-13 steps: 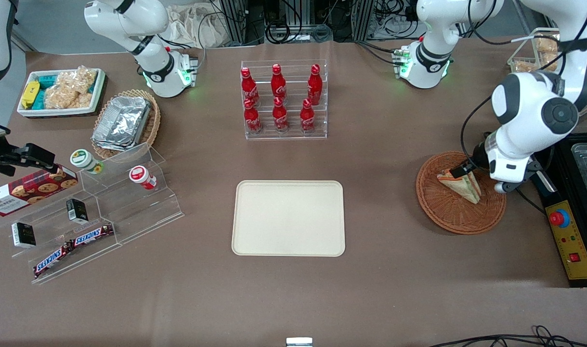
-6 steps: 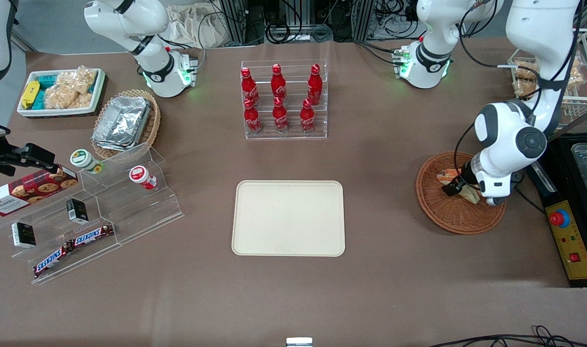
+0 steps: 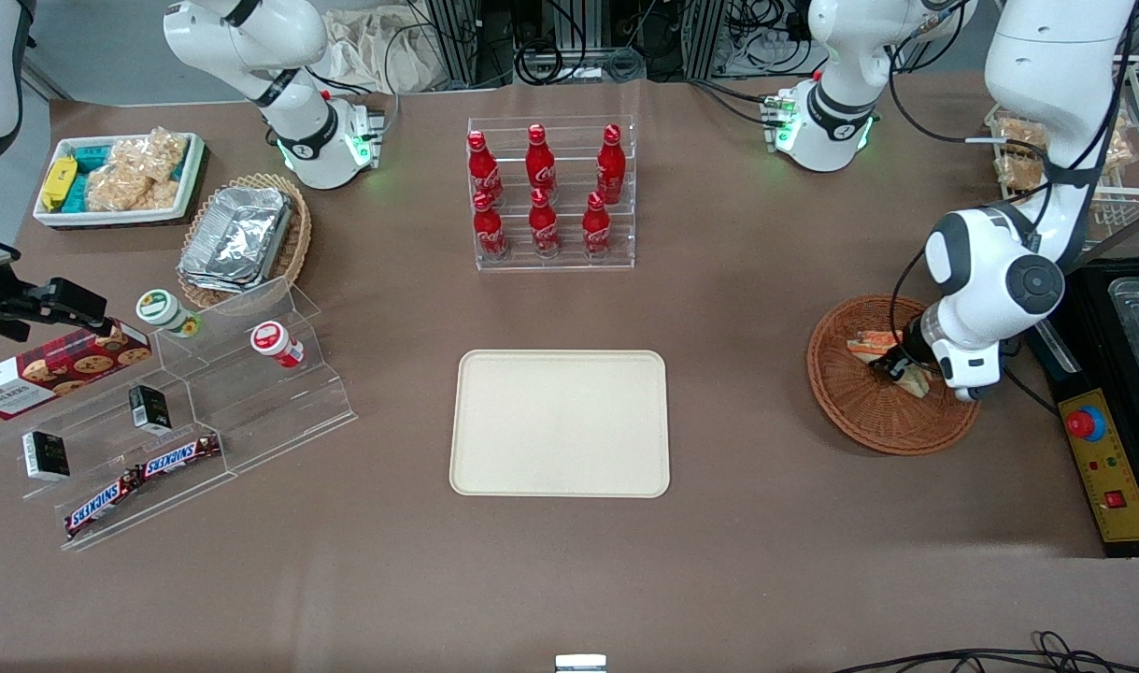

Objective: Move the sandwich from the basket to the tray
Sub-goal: 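Lift the sandwich and carry it toward the cream tray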

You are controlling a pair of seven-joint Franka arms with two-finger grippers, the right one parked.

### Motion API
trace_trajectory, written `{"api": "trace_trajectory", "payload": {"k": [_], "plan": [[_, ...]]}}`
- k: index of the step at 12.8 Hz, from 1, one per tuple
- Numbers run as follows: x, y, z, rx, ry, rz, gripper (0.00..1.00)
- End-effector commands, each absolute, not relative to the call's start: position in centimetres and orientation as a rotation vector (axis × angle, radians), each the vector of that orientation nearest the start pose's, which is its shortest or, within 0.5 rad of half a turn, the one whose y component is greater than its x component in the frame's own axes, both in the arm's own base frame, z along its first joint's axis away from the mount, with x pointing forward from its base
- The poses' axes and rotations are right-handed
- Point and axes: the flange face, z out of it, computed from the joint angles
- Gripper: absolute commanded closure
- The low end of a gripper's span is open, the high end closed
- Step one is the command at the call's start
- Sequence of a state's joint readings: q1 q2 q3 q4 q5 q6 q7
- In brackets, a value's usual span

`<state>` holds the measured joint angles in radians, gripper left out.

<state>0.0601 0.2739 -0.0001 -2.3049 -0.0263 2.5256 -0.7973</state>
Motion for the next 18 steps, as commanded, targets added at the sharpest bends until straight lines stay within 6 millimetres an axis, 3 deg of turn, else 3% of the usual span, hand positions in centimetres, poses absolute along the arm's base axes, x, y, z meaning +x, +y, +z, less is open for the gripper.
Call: {"api": "trace_trajectory", "payload": {"k": [1,3,4,5,7,11,13,15,18], "plan": [[52.1,3.1,27.7,-2.833,-1.295,0.116,1.0],[53.2,1.6,34.6,-2.893,-1.147,0.163,1.0],[54.0,-1.0,37.2,-2.924,-1.086,0.164,1.0],[54.3,-4.8,39.1,-2.958,-1.003,0.157,1.0],[54.0,-13.7,40.7,-3.007,-0.888,0.119,1.0],[53.5,-27.4,39.1,-3.109,-0.701,0.108,1.0],[53.9,-33.2,36.0,-3.162,-0.586,0.093,1.0],[54.7,-37.7,32.6,-3.186,-0.476,-0.003,1.0],[55.0,-41.3,28.8,-3.216,-0.361,-0.084,1.0]]}}
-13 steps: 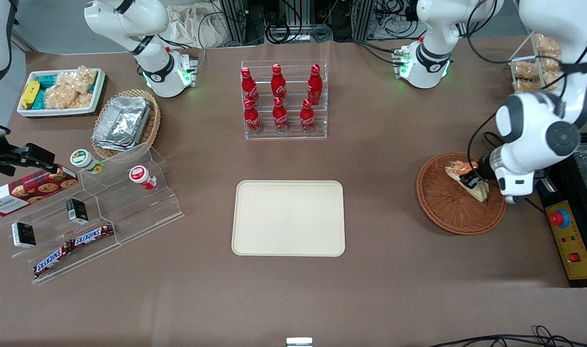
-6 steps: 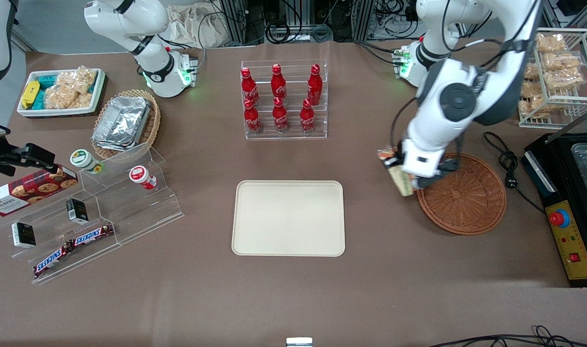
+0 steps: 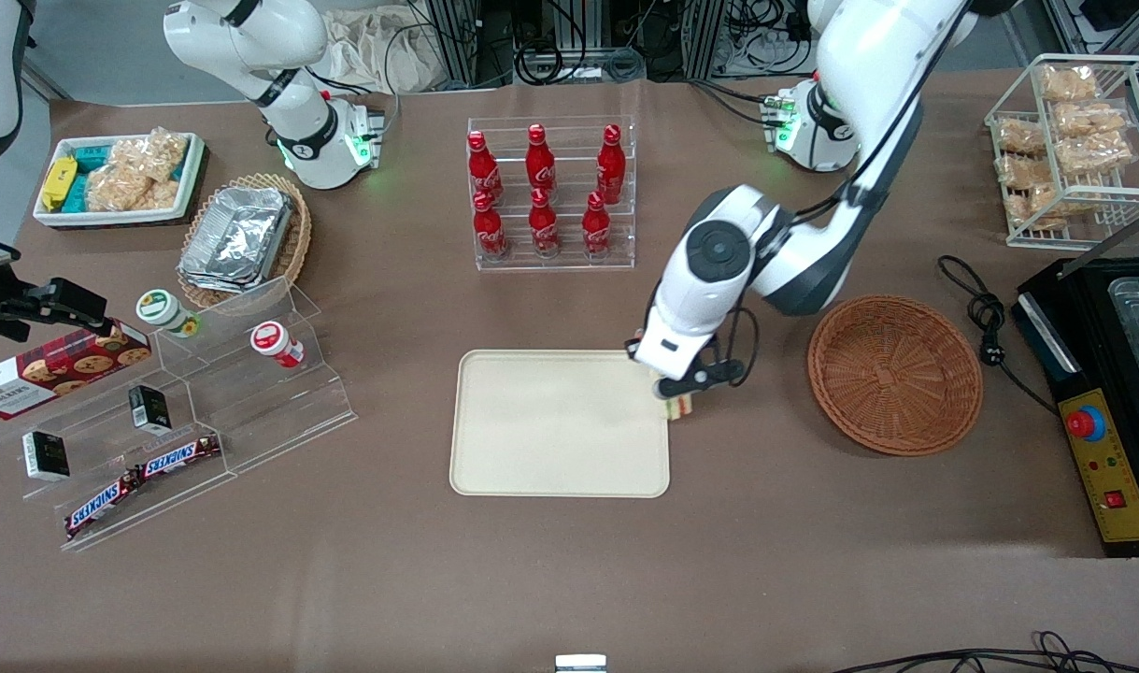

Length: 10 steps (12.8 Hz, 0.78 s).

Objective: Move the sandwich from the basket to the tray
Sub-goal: 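Lower the sandwich onto the tray and open the left gripper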

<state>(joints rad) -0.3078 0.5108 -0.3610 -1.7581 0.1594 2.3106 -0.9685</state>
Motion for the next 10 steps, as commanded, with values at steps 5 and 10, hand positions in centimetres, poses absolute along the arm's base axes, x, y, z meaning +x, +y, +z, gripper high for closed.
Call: {"api": "trace_trajectory", "payload": {"k": [5,10], "plan": [[55.8,-41.3,24.4,-3.202,-0.165,-0.262,0.52],[58.3,-38.9,30.9,-3.225,-0.469,-0.407,0.0]]}}
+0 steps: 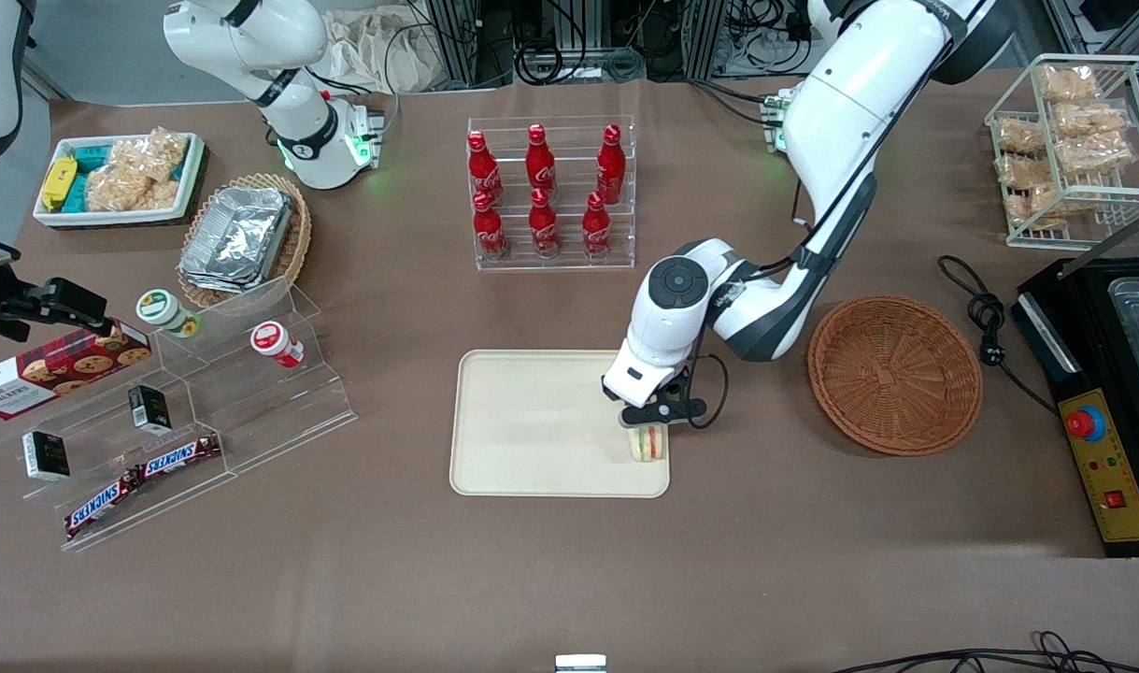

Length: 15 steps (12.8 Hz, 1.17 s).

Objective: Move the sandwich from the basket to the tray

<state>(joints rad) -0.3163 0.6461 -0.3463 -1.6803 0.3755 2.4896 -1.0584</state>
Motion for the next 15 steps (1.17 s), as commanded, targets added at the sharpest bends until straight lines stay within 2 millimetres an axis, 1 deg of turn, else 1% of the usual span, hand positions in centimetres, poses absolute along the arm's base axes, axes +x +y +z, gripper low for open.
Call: {"api": "trace_trajectory", "payload": {"k": [1,3,4,5,6,7,8,9,10,11,12,13,15], "plan": [[59.2,-37.2,33.3,-3.216,-0.512,-0.455,0.0],[59.6,-35.1,37.2,-3.192,-0.561,-0.514,0.0],[59.5,-34.5,39.0,-3.182,-0.588,-0.523,0.0],[59.1,-34.1,40.8,-3.174,-0.616,-0.497,0.0],[59.0,-33.0,42.4,-3.157,-0.638,-0.471,0.0],[59.5,-30.6,43.8,-3.141,-0.676,-0.432,0.0],[59.2,-29.3,45.6,-3.156,-0.639,-0.368,0.0],[59.1,-27.5,47.4,-3.186,-0.6,-0.288,0.0],[58.8,-25.1,49.4,-3.207,-0.559,-0.222,0.0],[58.0,-24.0,51.0,-3.223,-0.476,-0.146,0.0],[57.1,-21.9,52.7,-3.211,-0.404,-0.063,0.0],[56.6,-19.1,54.4,-3.187,-0.35,-0.012,0.0],[55.1,-12.5,58.3,-3.154,-0.217,0.107,0.0]]}}
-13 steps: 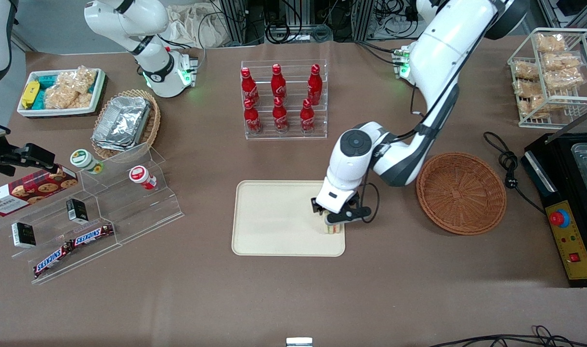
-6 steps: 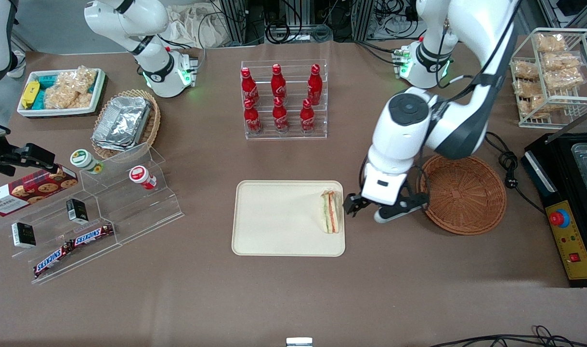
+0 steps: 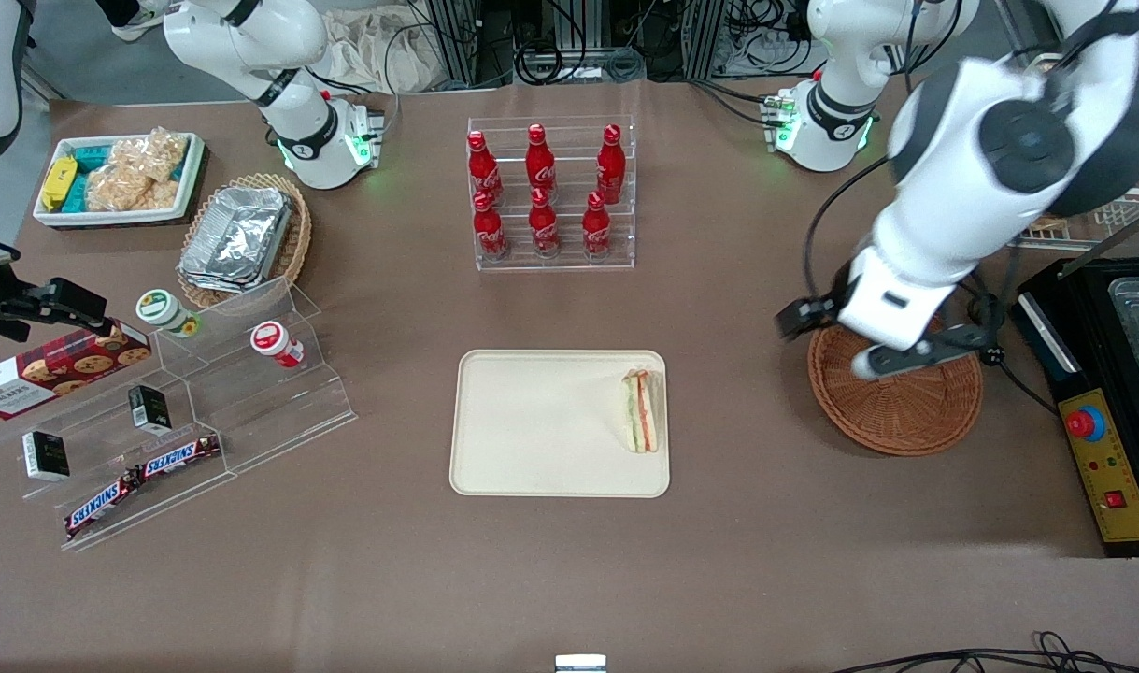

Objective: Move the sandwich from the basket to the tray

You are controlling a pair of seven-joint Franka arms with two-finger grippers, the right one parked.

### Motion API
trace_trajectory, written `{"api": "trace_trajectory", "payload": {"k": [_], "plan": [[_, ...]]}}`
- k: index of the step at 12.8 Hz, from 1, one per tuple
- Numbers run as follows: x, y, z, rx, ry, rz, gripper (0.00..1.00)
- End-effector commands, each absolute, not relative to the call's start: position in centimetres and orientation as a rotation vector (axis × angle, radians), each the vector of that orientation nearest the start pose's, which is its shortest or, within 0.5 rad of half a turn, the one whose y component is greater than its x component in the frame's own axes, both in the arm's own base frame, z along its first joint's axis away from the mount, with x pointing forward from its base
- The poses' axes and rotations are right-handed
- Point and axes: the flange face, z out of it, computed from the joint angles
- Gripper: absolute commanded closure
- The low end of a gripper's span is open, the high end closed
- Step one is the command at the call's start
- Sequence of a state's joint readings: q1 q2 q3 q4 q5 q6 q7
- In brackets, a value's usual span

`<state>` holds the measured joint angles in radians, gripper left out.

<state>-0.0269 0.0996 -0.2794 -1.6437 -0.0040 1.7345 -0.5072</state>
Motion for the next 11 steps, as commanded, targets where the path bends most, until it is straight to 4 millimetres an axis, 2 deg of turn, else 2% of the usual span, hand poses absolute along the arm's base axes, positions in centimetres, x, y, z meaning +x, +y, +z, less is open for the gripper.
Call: {"api": "trace_trajectory", "payload": {"k": [1,2,3,4,5,8,11], "plan": [[54.1,-8.9,60.0,-3.151,-0.131,0.148,0.0],[53.0,-5.2,61.8,-3.157,-0.09,0.153,0.0],[51.9,-3.1,63.2,-3.161,-0.084,0.149,0.0],[51.8,-1.7,63.6,-3.159,-0.127,0.146,0.0],[52.2,-1.7,64.5,-3.161,-0.131,0.113,0.0],[52.7,-4.7,66.2,-3.152,-0.05,0.066,0.0],[52.8,-6.1,66.3,-3.149,-0.055,0.061,0.0]]}}
